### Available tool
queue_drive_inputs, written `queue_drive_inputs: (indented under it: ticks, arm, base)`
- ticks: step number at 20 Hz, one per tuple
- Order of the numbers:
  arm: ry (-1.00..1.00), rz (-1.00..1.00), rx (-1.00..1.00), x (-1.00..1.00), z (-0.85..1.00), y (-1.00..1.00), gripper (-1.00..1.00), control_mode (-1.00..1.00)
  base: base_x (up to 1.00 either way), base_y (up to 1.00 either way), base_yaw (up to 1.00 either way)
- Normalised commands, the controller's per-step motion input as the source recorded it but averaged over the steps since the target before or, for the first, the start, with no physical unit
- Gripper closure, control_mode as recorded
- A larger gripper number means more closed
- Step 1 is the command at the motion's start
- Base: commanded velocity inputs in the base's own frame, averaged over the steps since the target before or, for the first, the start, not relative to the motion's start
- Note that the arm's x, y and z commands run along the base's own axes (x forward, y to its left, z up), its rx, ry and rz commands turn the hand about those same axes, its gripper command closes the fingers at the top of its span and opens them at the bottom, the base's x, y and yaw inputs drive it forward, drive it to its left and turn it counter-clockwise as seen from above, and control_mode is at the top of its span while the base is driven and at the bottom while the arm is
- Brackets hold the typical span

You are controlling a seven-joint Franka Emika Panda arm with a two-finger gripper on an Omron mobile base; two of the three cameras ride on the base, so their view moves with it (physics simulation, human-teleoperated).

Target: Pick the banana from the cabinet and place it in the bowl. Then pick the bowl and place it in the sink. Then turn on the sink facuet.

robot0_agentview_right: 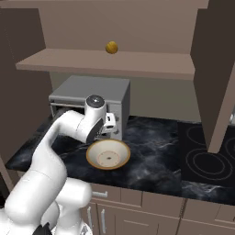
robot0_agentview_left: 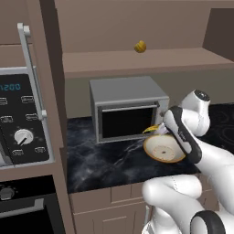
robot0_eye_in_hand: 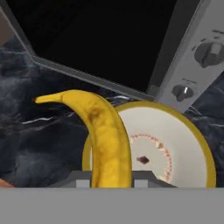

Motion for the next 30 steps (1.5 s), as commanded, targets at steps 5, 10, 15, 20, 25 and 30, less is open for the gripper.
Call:
queue_drive_inputs:
  ticks: [5, 10, 15, 20, 25, 30]
  arm:
    - [0.12, -0.01, 0.0, 0.34, -0.78, -0.48, 1.0, -1.0]
    - [0.11, -0.03, 0.0, 0.41, -0.73, -0.38, 1.0, -1.0]
    - [0.08, -0.02, 0.0, 0.43, -0.62, -0.16, 1.0, -1.0]
    - [0.0, 0.0, 0.0, 0.25, -0.32, -0.02, 1.0, -1.0]
    - [0.0, 0.0, 0.0, -0.06, -0.17, -0.01, 1.0, -1.0]
    - [0.0, 0.0, 0.0, -0.36, -0.23, 0.1, -1.0, -1.0]
  base:
    - [0.0, 0.0, 0.0]
    - [0.0, 0.0, 0.0]
    - [0.0, 0.0, 0.0]
    - [0.0, 0.0, 0.0]
    - [0.0, 0.0, 0.0]
    - [0.0, 0.0, 0.0]
